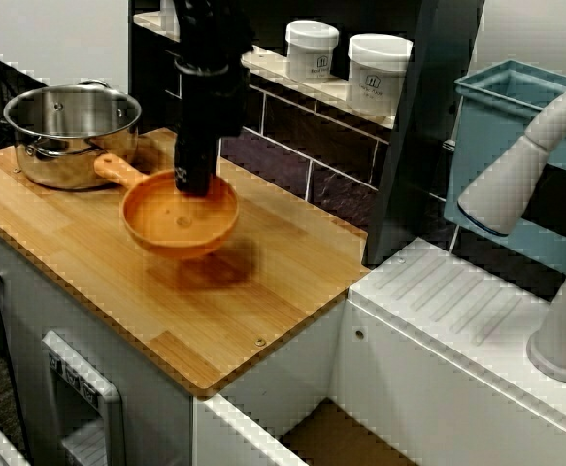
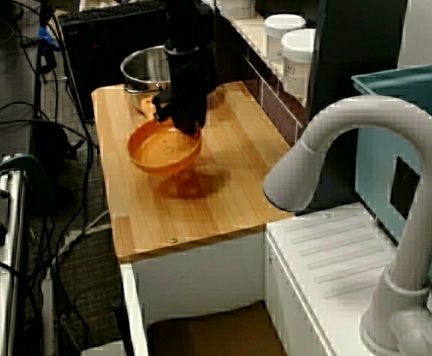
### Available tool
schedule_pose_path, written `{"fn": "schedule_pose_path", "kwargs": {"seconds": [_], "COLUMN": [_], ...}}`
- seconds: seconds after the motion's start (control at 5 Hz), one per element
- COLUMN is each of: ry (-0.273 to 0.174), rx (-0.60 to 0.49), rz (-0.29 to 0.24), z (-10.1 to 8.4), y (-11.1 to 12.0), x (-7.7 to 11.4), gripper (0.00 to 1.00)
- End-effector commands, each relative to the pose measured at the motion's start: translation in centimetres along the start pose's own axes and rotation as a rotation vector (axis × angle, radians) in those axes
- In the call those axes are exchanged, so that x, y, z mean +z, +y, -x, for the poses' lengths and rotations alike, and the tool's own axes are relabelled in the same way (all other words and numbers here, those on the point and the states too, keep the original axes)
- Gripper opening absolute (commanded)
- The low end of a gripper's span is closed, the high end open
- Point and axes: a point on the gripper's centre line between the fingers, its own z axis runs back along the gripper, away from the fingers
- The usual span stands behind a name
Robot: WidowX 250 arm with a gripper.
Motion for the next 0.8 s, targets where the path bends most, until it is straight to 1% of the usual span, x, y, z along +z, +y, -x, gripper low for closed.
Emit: {"fn": "schedule_pose_path", "kwargs": {"seconds": [0.0,0.2,0.4,0.6], "ry": [0.005,0.026,0.012,0.004], "rx": [0.009,0.025,0.019,0.036], "rz": [-0.039,-0.031,-0.02,-0.013], "z": [-0.4,-0.51,-0.41,-0.04], "y": [1.09,1.08,1.12,1.07], "x": [-1.43,-1.73,-1.77,-1.43], "gripper": [0.0,1.0,1.0,1.0]}}
